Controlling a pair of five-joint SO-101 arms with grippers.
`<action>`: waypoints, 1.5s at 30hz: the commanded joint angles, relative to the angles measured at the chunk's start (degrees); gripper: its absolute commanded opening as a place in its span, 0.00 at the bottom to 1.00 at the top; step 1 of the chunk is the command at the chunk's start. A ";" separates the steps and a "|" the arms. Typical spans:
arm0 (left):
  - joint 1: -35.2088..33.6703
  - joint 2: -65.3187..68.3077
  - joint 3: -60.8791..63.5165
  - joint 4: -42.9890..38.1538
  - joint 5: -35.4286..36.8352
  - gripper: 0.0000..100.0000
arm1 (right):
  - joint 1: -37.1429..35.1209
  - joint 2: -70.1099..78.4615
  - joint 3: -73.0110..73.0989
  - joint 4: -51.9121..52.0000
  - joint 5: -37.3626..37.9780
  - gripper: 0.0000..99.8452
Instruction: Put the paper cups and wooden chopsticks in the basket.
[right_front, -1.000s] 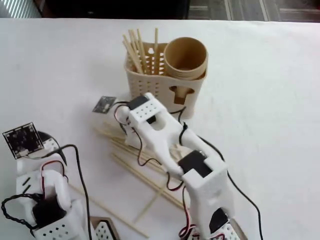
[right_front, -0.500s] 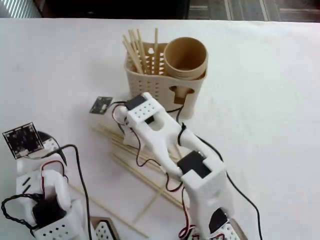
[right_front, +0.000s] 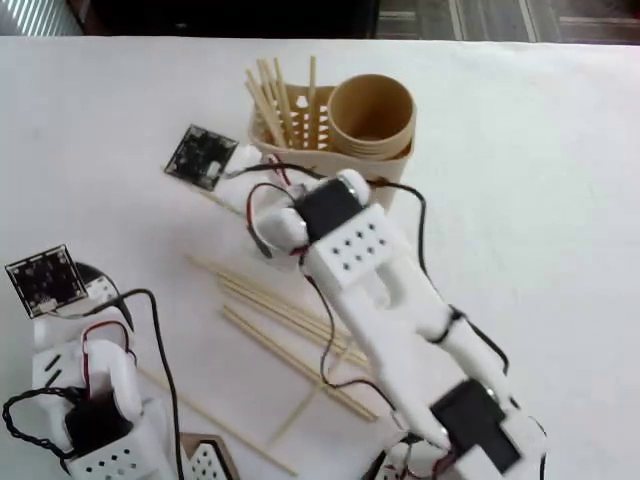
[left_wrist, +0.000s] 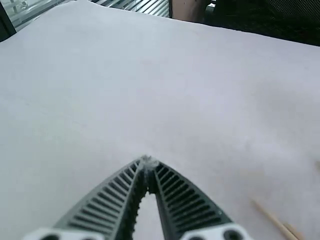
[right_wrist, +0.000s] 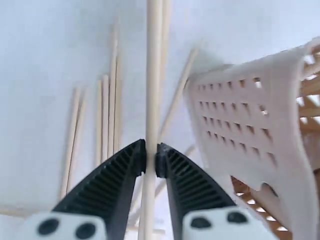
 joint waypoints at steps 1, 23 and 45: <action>0.57 -0.66 -0.44 -1.23 -0.53 0.02 | -0.40 -8.66 -2.20 -4.53 -2.90 0.02; 0.57 -0.66 -0.44 -1.23 -0.62 0.02 | 12.09 -5.14 -1.14 -51.12 -16.79 0.02; 0.57 -0.66 -0.44 -1.23 -0.70 0.02 | 13.58 -21.49 5.36 -25.01 -17.41 0.03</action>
